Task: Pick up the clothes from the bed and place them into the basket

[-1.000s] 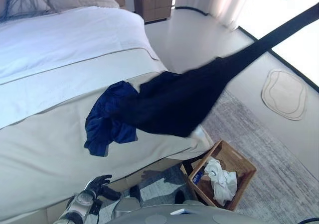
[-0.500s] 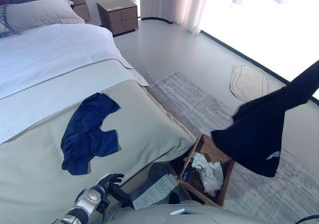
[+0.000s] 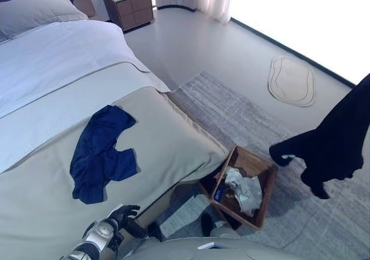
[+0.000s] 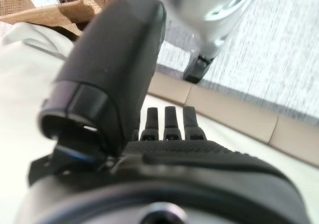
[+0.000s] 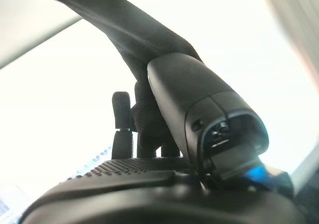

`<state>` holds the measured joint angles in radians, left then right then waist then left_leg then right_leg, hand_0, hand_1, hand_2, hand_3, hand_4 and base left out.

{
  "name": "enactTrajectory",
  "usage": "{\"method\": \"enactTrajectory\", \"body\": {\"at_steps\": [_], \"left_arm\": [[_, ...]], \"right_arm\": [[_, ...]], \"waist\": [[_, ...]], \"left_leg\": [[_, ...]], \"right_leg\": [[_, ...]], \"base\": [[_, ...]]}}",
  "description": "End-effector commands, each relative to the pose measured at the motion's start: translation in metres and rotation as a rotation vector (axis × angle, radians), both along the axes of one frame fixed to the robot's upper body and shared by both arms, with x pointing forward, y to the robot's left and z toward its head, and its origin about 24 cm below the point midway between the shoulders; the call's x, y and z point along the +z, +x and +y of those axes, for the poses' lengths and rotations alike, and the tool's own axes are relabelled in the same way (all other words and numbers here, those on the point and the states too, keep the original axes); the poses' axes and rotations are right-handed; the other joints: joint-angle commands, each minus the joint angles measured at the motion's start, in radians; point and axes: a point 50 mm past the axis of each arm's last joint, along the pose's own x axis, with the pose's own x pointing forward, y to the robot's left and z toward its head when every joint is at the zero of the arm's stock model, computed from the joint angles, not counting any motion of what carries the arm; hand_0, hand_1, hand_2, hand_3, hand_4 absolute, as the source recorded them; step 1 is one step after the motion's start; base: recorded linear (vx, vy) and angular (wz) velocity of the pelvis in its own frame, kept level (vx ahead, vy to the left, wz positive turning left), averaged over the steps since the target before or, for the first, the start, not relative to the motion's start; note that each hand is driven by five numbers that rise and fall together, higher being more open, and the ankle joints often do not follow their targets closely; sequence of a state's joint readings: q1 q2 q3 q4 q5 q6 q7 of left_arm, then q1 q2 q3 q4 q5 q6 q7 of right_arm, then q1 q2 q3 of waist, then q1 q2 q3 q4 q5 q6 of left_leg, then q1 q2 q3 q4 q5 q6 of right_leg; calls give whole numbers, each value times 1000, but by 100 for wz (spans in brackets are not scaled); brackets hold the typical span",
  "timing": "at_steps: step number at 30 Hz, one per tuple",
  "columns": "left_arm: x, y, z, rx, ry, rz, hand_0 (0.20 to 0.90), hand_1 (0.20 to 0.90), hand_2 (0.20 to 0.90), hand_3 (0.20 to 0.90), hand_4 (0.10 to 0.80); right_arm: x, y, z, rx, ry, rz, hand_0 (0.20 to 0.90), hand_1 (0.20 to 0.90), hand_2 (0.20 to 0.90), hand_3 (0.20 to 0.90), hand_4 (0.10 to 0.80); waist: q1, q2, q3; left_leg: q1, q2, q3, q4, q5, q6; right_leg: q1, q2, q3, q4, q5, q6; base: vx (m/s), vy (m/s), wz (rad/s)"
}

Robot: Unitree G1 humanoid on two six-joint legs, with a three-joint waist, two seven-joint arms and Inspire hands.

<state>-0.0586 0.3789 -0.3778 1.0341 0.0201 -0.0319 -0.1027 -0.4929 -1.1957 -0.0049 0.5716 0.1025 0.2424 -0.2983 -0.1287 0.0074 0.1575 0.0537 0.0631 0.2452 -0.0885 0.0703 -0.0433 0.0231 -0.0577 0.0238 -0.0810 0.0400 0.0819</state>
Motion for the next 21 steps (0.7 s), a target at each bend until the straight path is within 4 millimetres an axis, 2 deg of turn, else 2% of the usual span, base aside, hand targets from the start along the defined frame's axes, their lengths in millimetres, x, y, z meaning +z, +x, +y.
{"method": "enactTrajectory", "body": {"at_steps": [1, 5, 16, 21], "left_arm": [[20, 37, 1, -42, -4, -165, 900, 900, 900, 900, 800], [22, 42, -8, -51, -26, -200, 900, 900, 900, 900, 800], [15, 30, 2, 19, -6, -157, 900, 900, 900, 900, 800], [16, 31, 0, 13, -17, -166, 900, 900, 900, 900, 800]], "right_arm": [[62, -11, 9, 1, -171, -215, 300, 300, 300, 200, 100], [43, -11, 8, 14, -149, -163, 300, 300, 300, 200, 100], [8, -4, 24, 122, -84, -68, 300, 300, 300, 200, 100], [-10, 7, 53, 336, 93, -117, 300, 300, 300, 200, 100]], "waist": [[10, -17, 23], [-3, 0, 41], [-20, 9, 55], [-24, 6, 65]], "left_leg": [[13, -20, -49, 55, -140, 15], [17, -24, -46, 40, -132, 7], [9, -17, -34, 30, -116, -11], [8, -13, -42, 29, -112, -13]], "right_leg": [[-52, 8, -102, 87, -55, -17], [-52, 7, -103, 76, -48, -19], [-66, 11, -117, 71, -52, -26], [-68, 13, -110, 77, -55, -33]], "base": [[-86, 9, 1], [-44, 6, -1], [-6, -2, -2], [0, 0, 0]]}}
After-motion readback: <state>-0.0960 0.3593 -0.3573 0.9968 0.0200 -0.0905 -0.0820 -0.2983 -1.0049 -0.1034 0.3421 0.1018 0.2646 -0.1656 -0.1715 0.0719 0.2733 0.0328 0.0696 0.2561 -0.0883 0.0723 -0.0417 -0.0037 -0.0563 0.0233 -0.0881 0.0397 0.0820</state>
